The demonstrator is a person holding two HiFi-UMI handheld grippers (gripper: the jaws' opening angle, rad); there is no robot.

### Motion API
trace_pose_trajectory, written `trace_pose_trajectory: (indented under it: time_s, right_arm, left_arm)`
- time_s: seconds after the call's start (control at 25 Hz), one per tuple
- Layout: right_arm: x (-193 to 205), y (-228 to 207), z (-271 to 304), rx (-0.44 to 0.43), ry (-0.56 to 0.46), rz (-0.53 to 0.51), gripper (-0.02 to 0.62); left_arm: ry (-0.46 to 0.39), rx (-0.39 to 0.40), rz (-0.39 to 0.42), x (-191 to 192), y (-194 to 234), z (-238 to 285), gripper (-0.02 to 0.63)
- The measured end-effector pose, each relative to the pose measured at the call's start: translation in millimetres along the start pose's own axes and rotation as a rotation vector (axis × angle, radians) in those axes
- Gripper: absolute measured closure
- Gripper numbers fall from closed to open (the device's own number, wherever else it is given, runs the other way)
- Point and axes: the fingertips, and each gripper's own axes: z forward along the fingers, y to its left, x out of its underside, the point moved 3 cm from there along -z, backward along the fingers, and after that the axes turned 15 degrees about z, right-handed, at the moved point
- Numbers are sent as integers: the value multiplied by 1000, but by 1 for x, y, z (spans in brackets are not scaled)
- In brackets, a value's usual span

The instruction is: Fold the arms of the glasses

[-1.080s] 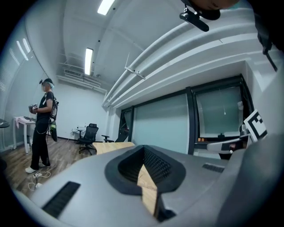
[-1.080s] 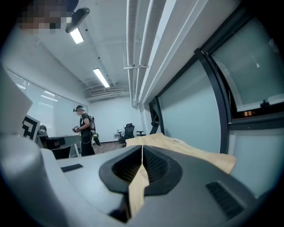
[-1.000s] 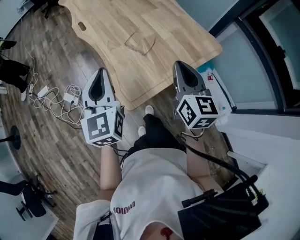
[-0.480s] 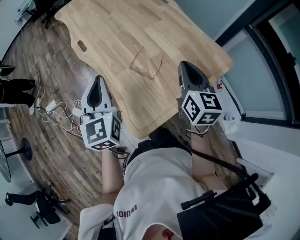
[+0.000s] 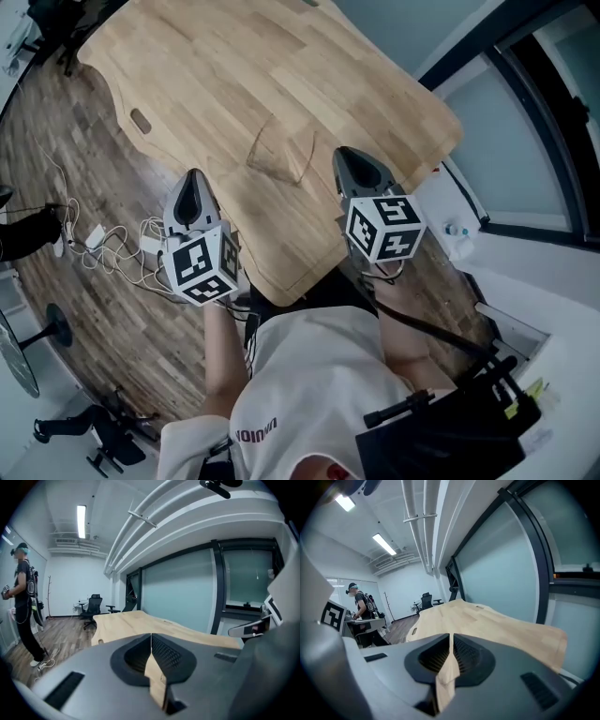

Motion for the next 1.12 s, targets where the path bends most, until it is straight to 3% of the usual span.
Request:
trace_pose_trajectory:
  time_s: [0.28, 0.44, 0.52, 0.64, 0.76, 1.12]
  right_arm:
    - [45, -17, 30, 159, 108, 108, 565]
    - [69, -21, 44, 240, 148, 180, 512]
    - [82, -24, 47, 288, 180, 210, 505]
    - [100, -30, 52, 343, 233, 235, 505]
    - [115, -36, 57, 381, 259, 255, 505]
    - [145, -31, 75, 421, 364, 276, 505]
  left_arm:
    - [107, 290, 41, 29, -17, 65, 589]
    - [185, 461, 86, 52, -24, 103, 588]
    - [272, 607, 122, 70, -36, 117, 570]
    - [418, 824, 185, 96, -55, 136, 482]
    - [505, 903, 261, 114, -65, 148, 480]
    - [644, 1004, 279, 133, -78, 146, 480]
